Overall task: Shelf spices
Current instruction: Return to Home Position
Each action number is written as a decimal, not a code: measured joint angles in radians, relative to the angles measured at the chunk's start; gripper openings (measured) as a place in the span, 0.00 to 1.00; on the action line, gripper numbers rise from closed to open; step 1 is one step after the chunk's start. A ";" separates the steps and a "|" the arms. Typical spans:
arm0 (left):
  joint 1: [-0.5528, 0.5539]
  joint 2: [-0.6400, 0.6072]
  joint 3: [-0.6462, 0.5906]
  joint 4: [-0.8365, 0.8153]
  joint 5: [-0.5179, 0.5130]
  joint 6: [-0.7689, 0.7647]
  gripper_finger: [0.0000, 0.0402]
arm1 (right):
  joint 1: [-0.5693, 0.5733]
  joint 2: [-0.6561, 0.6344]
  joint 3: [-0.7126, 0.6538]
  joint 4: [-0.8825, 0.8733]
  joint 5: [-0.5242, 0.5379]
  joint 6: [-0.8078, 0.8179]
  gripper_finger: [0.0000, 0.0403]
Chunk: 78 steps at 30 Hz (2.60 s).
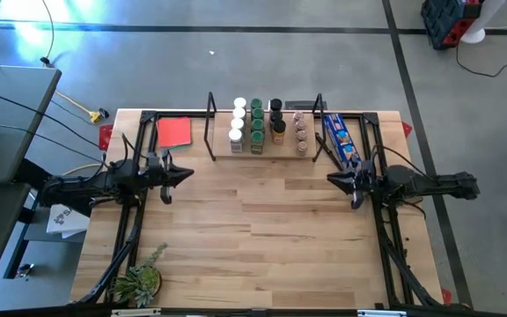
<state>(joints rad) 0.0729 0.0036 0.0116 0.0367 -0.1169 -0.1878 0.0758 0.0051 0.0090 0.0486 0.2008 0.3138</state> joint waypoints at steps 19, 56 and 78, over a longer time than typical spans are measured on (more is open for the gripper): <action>-0.028 0.000 0.000 -0.004 -0.001 0.000 0.01 | -0.004 0.002 0.000 0.000 0.005 -0.158 0.11; -0.183 0.000 0.000 -0.013 0.002 0.000 0.01 | -0.004 0.003 0.000 0.000 0.005 -0.158 0.11; -0.183 0.000 0.000 -0.013 0.002 0.000 0.01 | -0.004 0.003 0.000 0.000 0.005 -0.158 0.11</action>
<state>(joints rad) -0.1097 0.0036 0.0116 0.0235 -0.1154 -0.1879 0.0719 0.0082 0.0090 0.0485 0.2058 0.1558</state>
